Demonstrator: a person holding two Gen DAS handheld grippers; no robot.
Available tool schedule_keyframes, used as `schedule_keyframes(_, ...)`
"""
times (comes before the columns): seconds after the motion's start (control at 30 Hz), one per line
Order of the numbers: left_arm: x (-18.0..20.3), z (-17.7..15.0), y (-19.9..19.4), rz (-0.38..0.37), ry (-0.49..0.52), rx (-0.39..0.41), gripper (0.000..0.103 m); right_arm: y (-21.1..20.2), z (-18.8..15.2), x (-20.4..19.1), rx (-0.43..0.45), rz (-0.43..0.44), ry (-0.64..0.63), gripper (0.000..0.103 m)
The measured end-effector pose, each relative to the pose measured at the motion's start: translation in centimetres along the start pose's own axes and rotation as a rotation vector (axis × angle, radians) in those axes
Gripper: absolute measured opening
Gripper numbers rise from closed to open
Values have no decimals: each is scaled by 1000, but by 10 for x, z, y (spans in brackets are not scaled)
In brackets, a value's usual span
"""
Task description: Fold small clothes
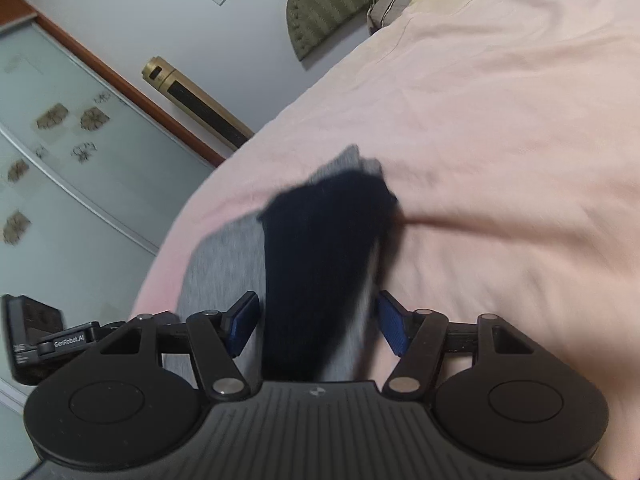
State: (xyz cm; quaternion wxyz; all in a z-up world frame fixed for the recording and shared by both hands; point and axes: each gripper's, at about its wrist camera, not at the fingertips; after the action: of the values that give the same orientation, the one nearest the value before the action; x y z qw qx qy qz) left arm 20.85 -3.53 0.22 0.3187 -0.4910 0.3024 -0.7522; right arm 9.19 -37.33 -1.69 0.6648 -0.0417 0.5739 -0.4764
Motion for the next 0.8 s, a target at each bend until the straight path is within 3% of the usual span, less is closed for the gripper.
schedule_keyframes(0.1, -8, 28, 17, -19, -61, 0, 65, 15, 21, 3, -2, 23, 6, 63)
schedule_keyframes(0.17, -11, 39, 26, -32, -82, 14, 56, 22, 33, 5, -1, 35, 5, 63)
schedule_keyframes(0.2, -10, 43, 29, -23, -79, 22, 43, 26, 38, 4, 1, 35, -2, 63)
schedule_keyframes(0.23, -7, 44, 30, -3, -59, 29, 28, 29, 41, 1, 7, 20, -18, 53)
schedule_keyframes(0.3, 7, 41, 30, 79, 33, 72, 22, 31, 42, -8, 14, -53, -73, 31)
schedule_keyframes(0.4, 38, 23, 26, 244, 230, 183, 15, 28, 35, -23, 79, -92, -184, 25)
schedule_keyframes(0.47, 53, 16, 32, 373, 313, 211, 15, 26, 33, -32, 116, -129, -249, 24)
schedule_keyframes(0.57, 56, 15, 40, 487, 315, 194, 36, 36, 36, -37, 94, -268, -248, 28)
schedule_keyframes(0.63, 54, 9, 30, 508, 300, 225, 57, 31, 31, -40, 103, -342, -227, 46)
schedule_keyframes(0.7, 54, -2, 14, 542, 286, 259, 73, 18, 22, -48, 152, -417, -224, 49)
schedule_keyframes(0.8, 54, -32, -14, 517, 269, 274, 82, -6, -2, -65, 204, -501, -286, 52)
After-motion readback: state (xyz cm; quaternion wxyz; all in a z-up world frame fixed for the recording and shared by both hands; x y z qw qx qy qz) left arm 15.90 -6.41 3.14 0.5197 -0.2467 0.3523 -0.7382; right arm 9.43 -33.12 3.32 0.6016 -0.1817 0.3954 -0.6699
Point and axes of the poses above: each gripper's, at about its wrist camera, not at the fingertips, and y roughly the way its jaws point, x to its right, z to its top, and after that the axes turned 14 degrees about -x, right-handed
